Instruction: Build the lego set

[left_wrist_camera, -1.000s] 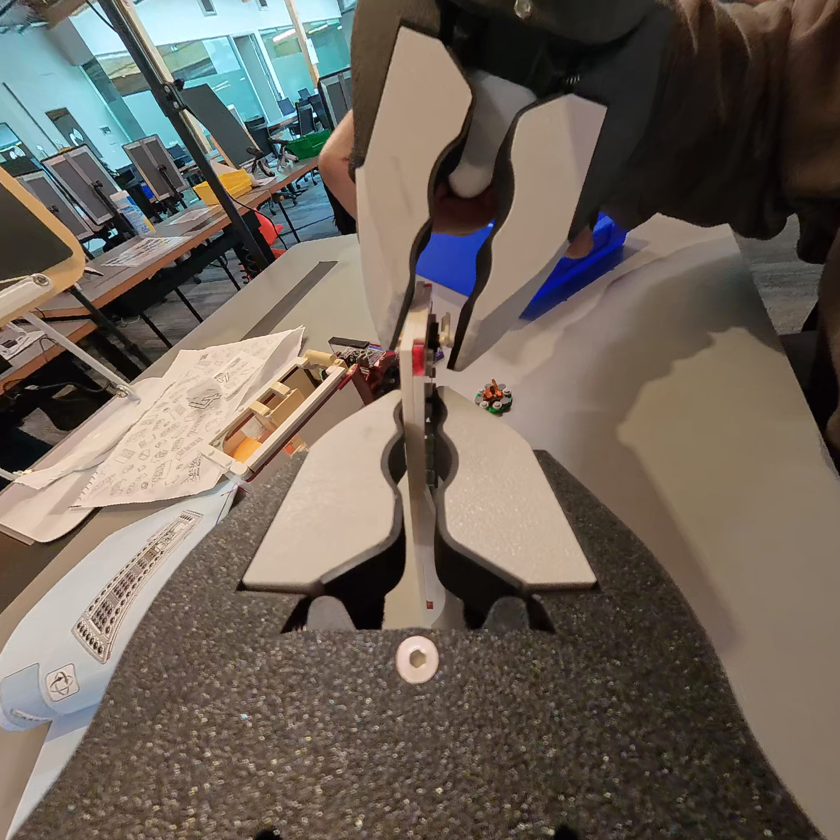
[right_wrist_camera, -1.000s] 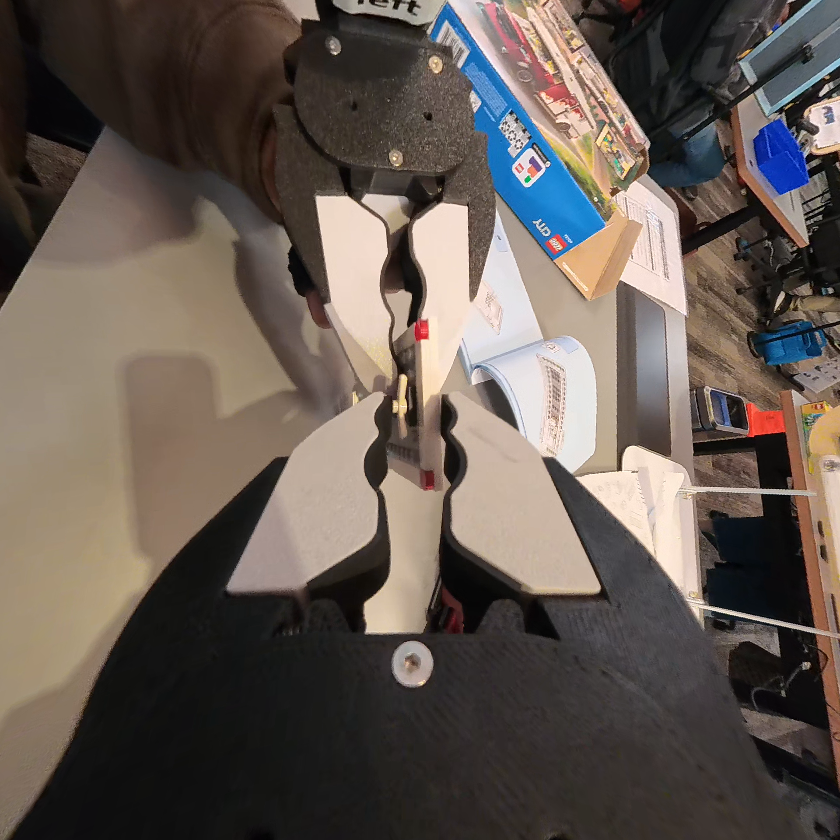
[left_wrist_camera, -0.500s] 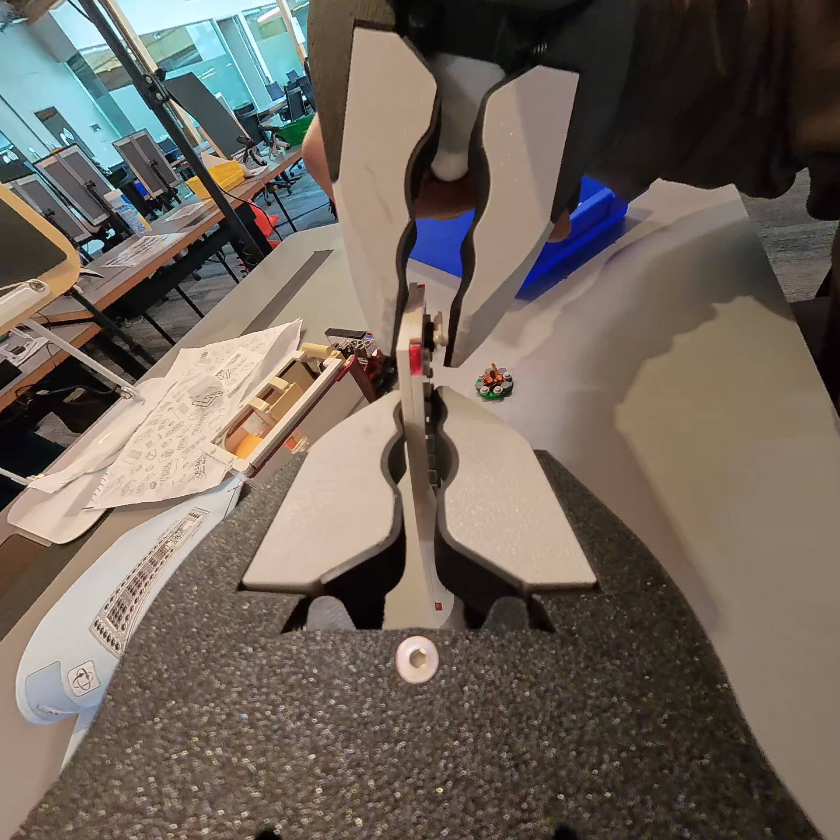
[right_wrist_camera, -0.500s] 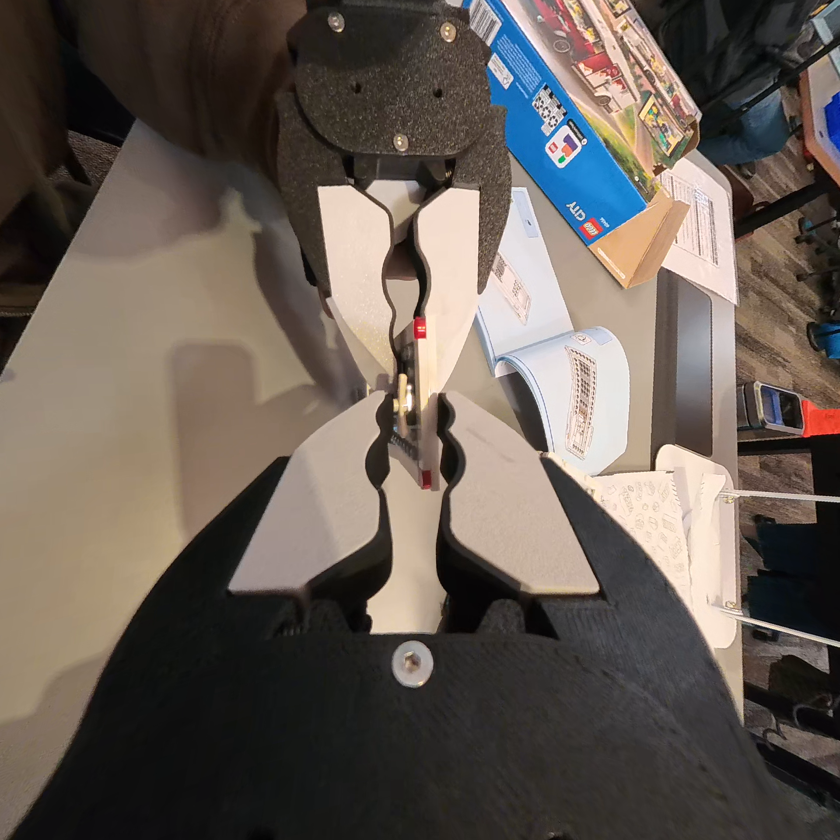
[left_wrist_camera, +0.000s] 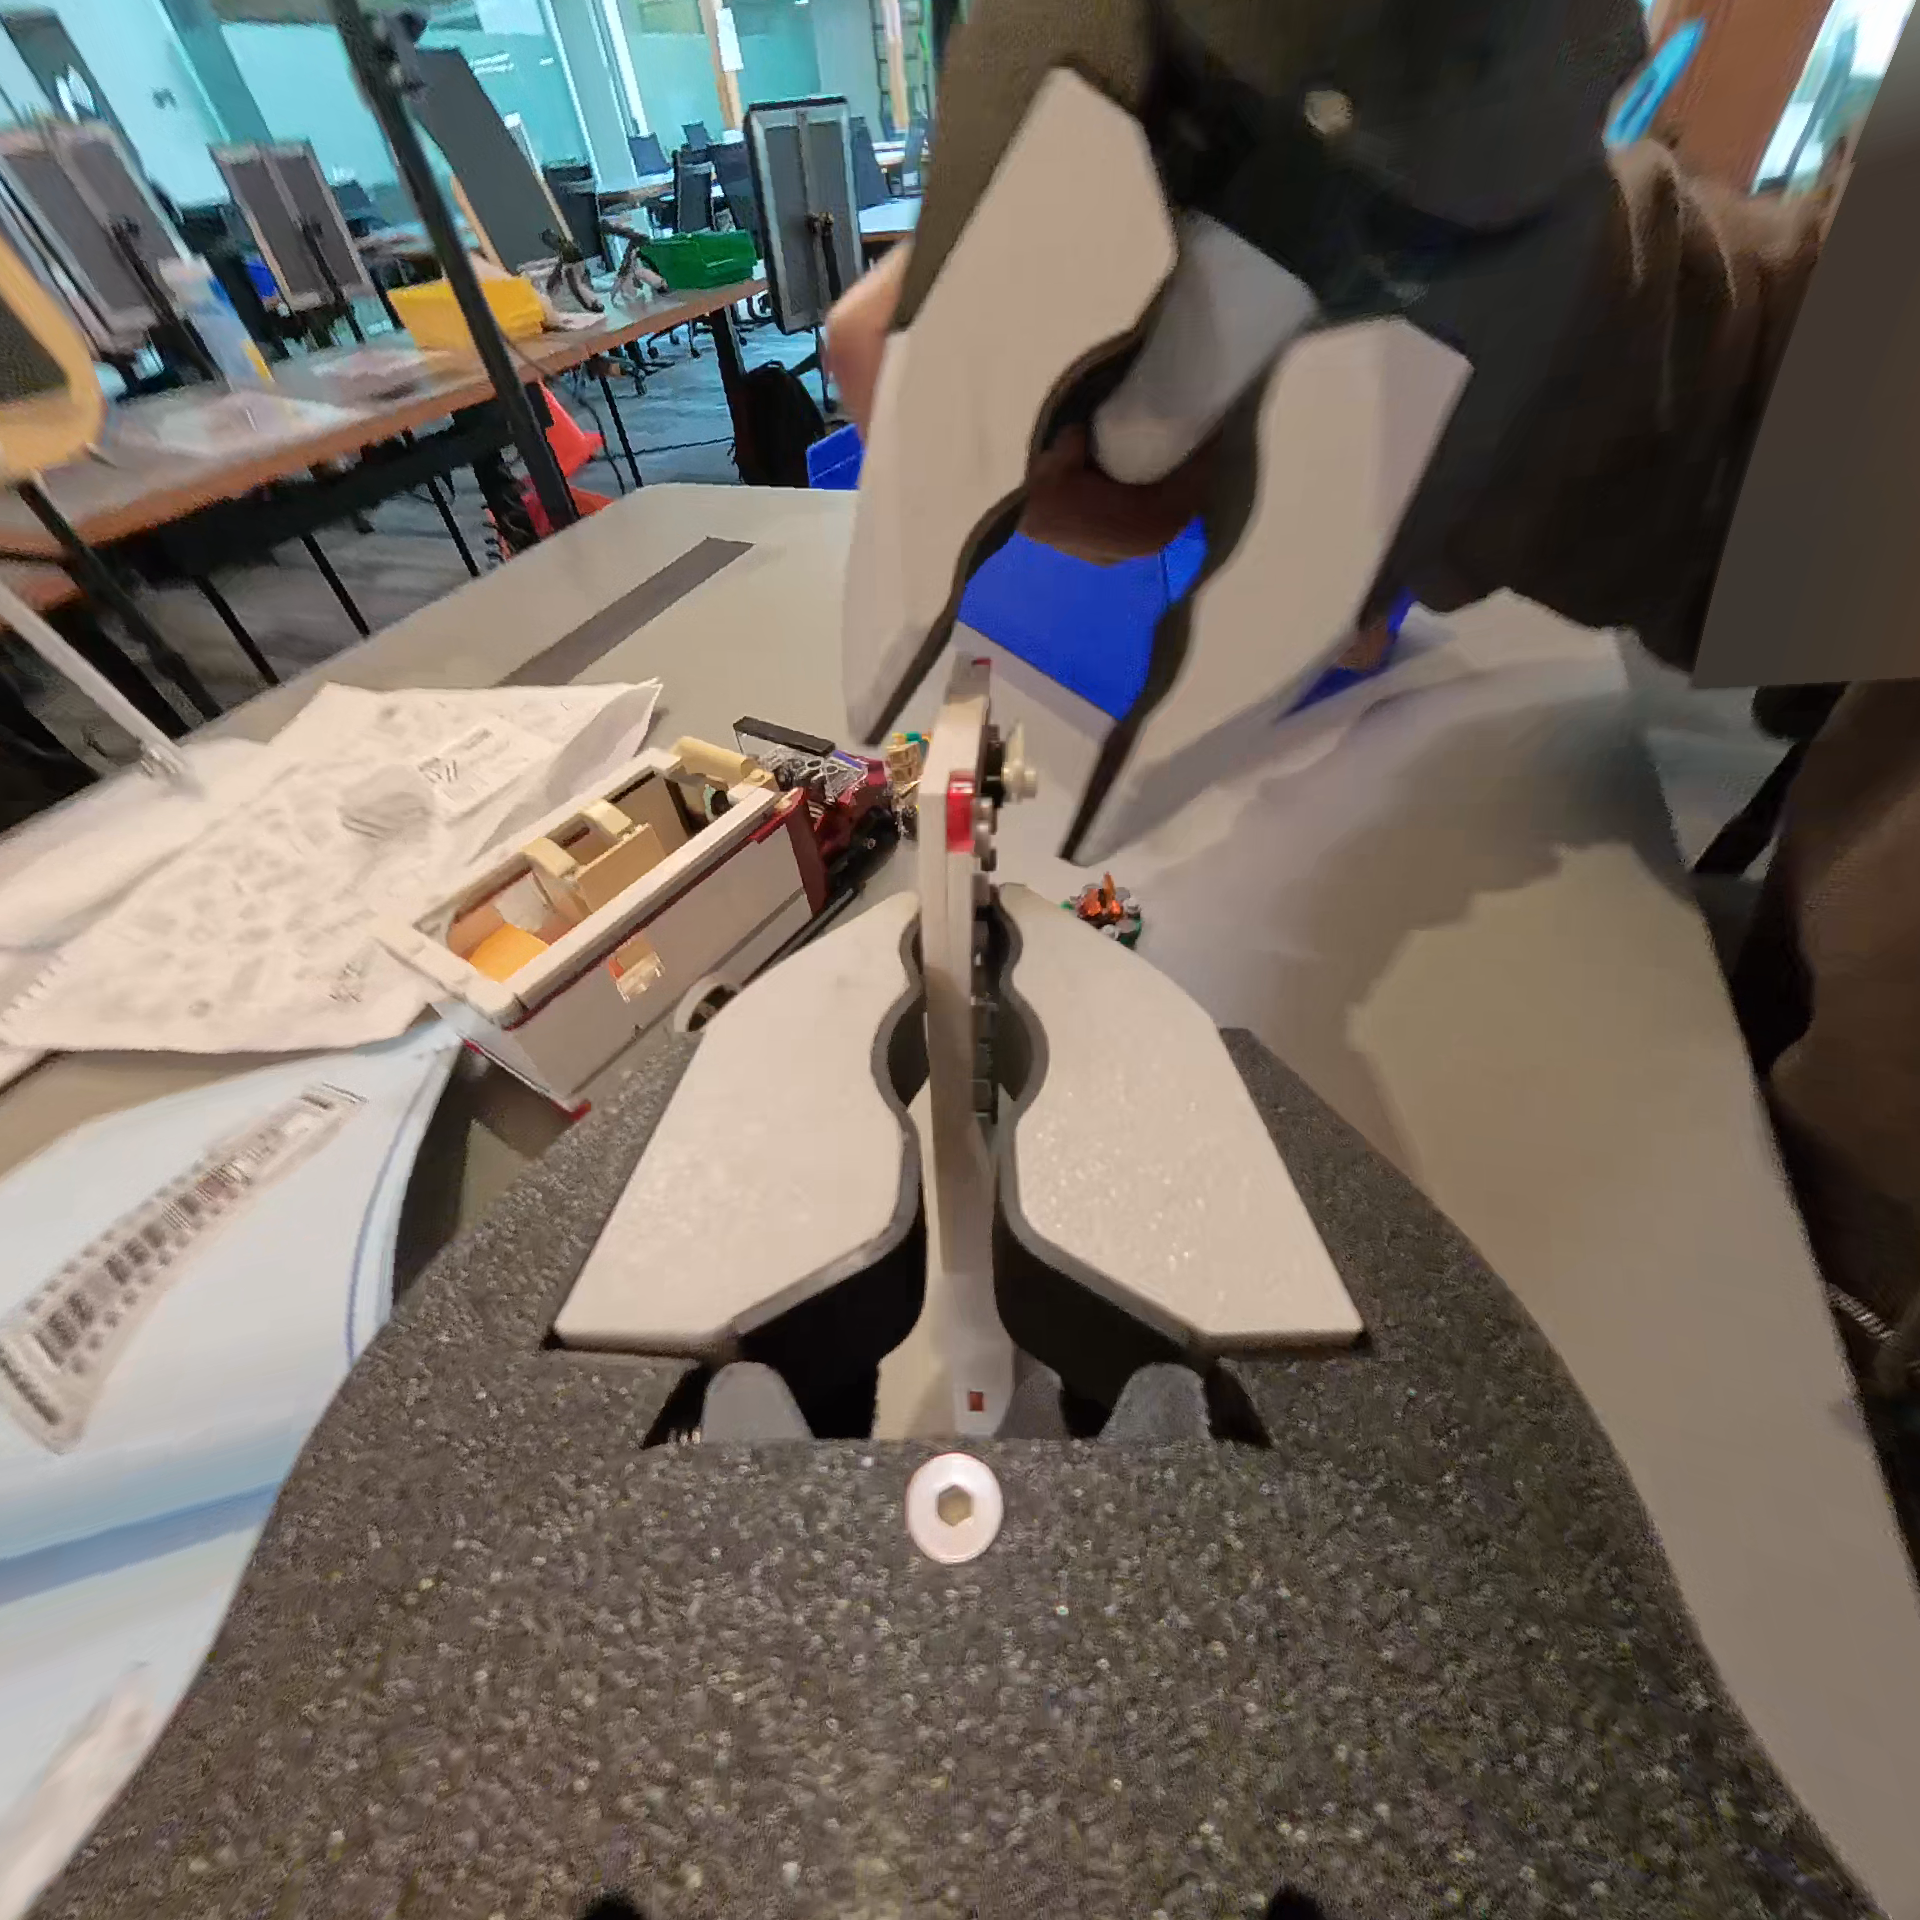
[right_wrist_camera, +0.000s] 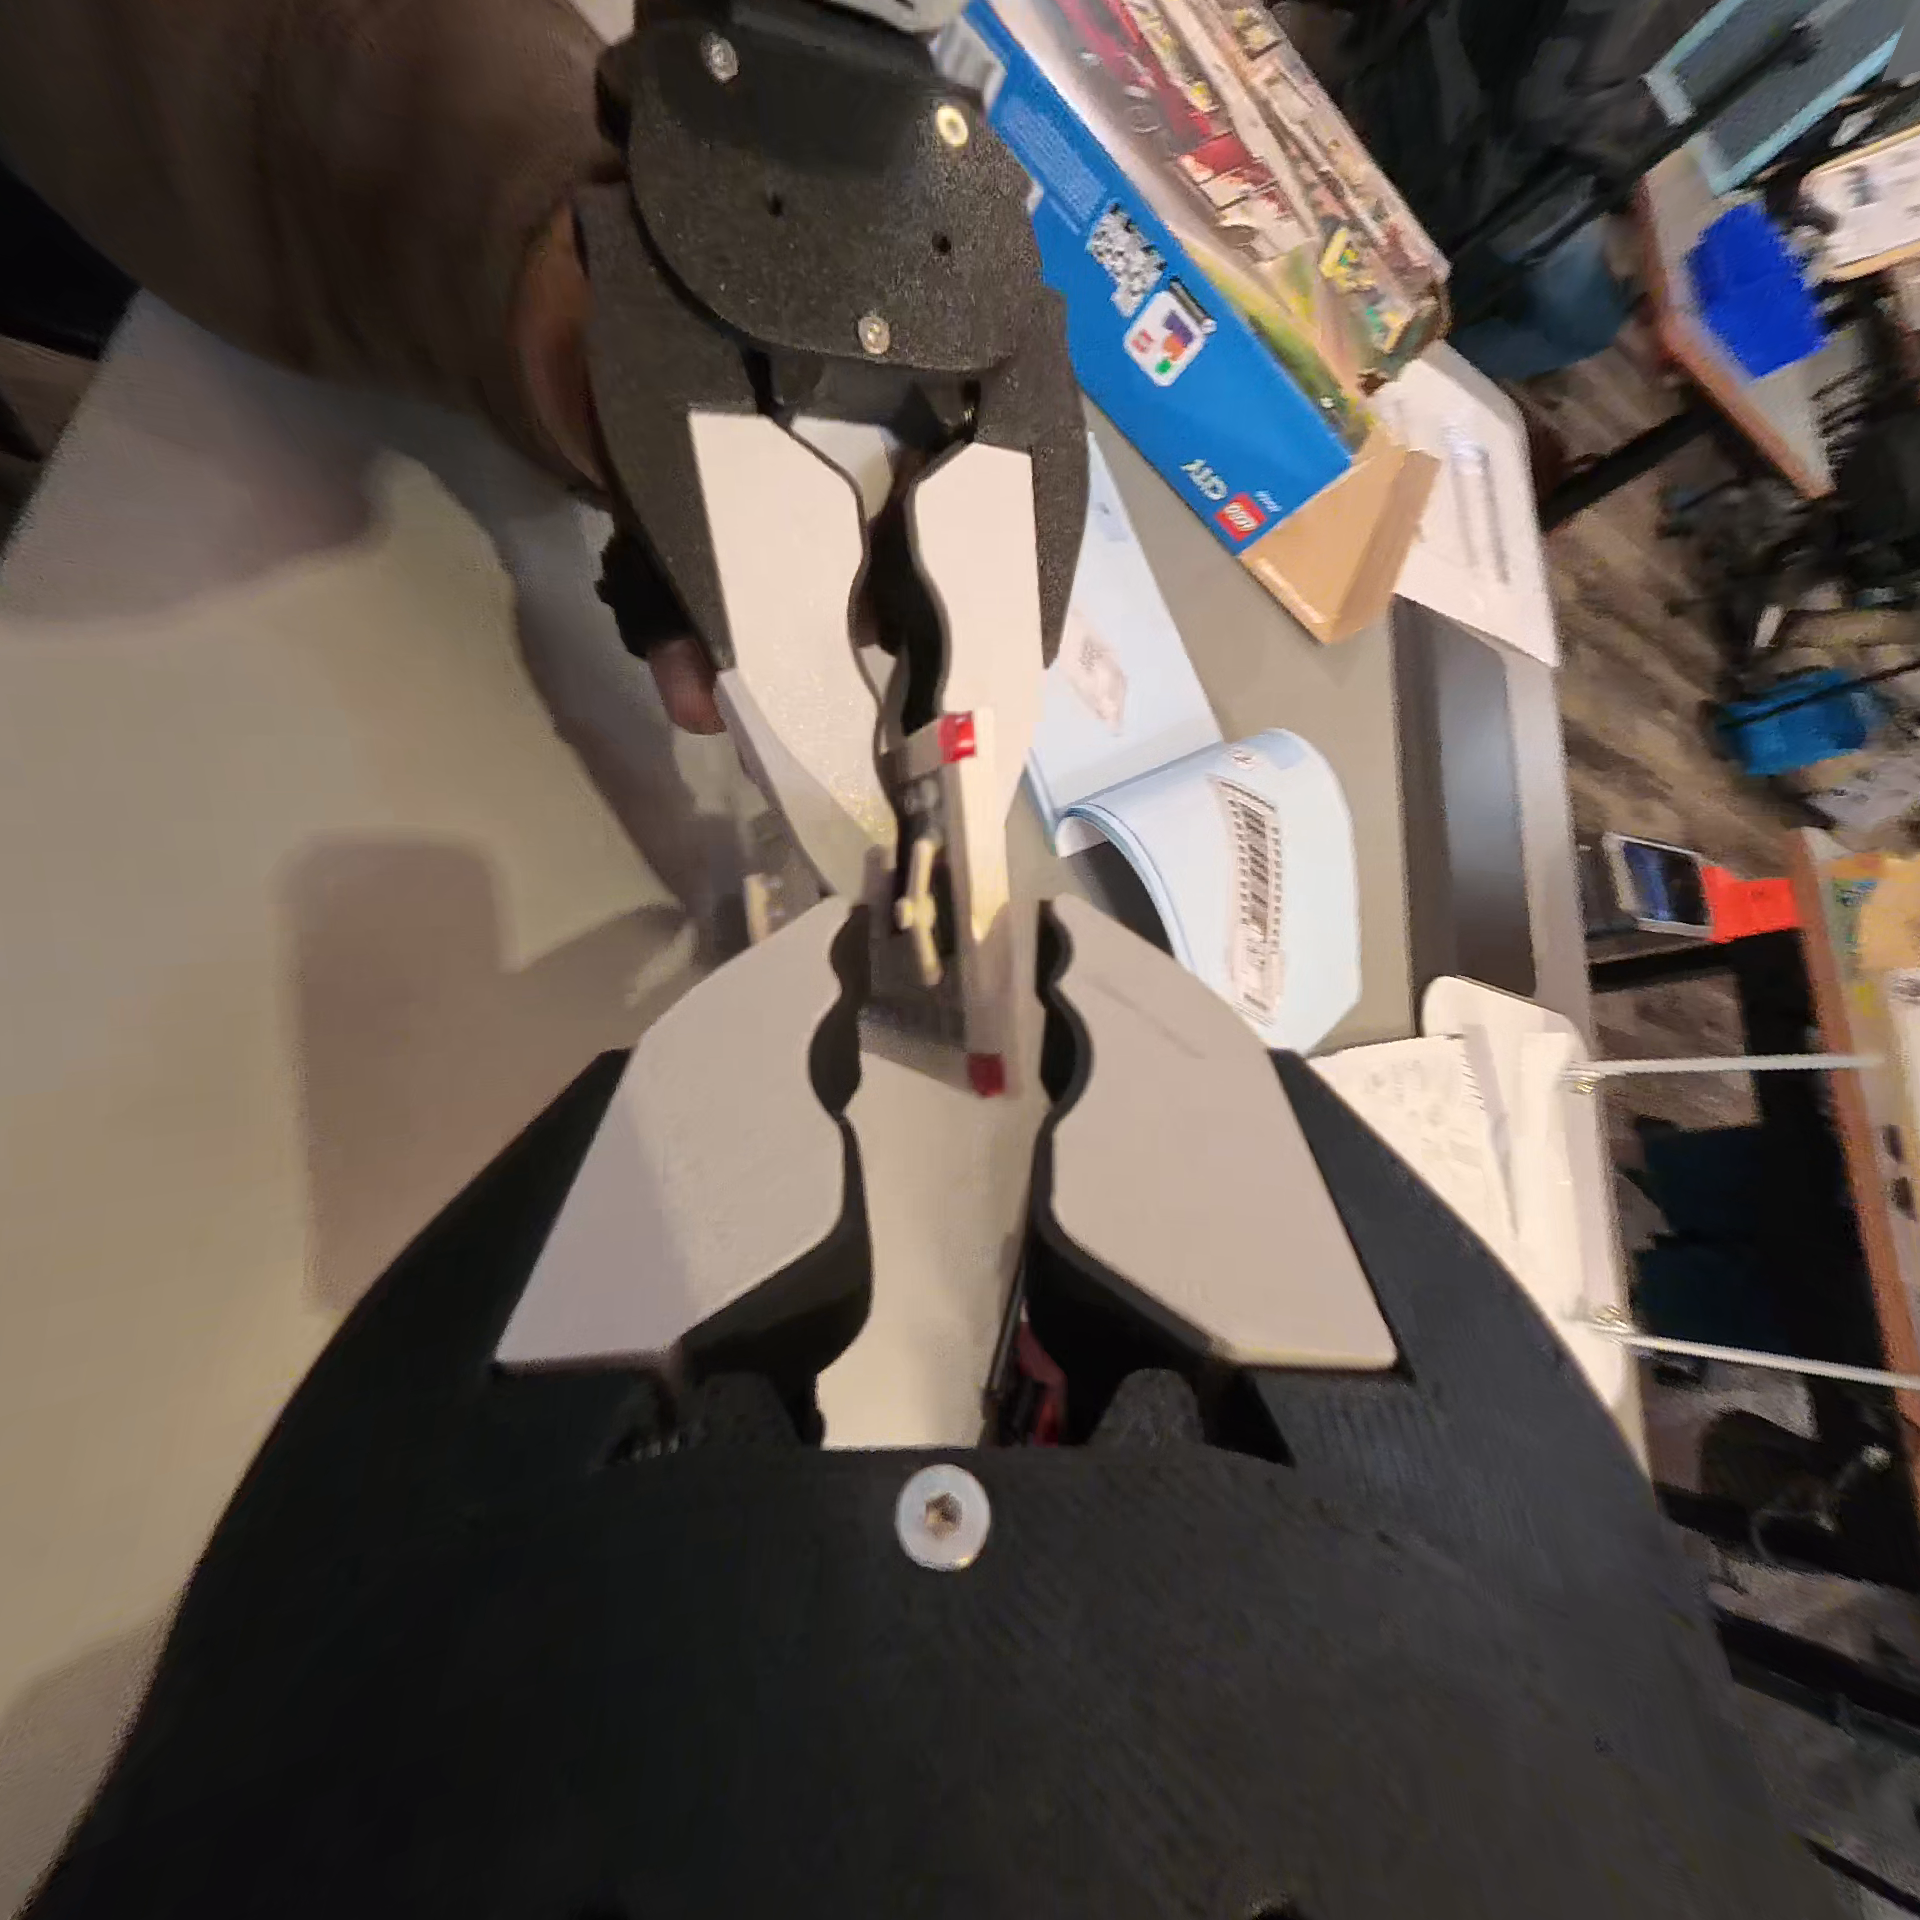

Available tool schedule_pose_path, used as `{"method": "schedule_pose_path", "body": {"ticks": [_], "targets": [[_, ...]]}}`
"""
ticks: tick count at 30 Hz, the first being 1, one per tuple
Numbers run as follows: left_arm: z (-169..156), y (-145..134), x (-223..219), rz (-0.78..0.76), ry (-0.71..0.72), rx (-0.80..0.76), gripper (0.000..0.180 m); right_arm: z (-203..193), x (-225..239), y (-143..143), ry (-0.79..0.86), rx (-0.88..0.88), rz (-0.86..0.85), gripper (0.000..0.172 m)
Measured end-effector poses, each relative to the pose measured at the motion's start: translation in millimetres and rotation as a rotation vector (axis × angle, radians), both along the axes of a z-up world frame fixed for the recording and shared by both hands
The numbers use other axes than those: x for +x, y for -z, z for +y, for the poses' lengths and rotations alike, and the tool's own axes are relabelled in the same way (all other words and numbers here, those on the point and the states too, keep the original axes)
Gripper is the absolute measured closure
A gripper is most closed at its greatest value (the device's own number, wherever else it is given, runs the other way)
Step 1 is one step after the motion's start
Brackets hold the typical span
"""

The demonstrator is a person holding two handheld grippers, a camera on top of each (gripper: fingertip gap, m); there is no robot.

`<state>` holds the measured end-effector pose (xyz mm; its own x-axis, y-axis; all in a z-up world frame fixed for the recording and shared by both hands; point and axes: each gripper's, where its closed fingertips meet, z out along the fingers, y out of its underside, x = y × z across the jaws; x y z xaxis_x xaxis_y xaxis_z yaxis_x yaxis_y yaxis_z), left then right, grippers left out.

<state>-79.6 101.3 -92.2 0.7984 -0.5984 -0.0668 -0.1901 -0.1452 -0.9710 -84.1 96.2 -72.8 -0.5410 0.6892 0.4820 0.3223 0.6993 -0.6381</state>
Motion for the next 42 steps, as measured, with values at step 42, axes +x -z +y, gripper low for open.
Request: {"method": "schedule_pose_path", "body": {"ticks": [42], "targets": [[-0.6,63.0,-74.1,-1.327,-0.347,-0.48,0.134,8.6,18.8,124.9,0.586,-0.359,-0.167,0.099]]}}
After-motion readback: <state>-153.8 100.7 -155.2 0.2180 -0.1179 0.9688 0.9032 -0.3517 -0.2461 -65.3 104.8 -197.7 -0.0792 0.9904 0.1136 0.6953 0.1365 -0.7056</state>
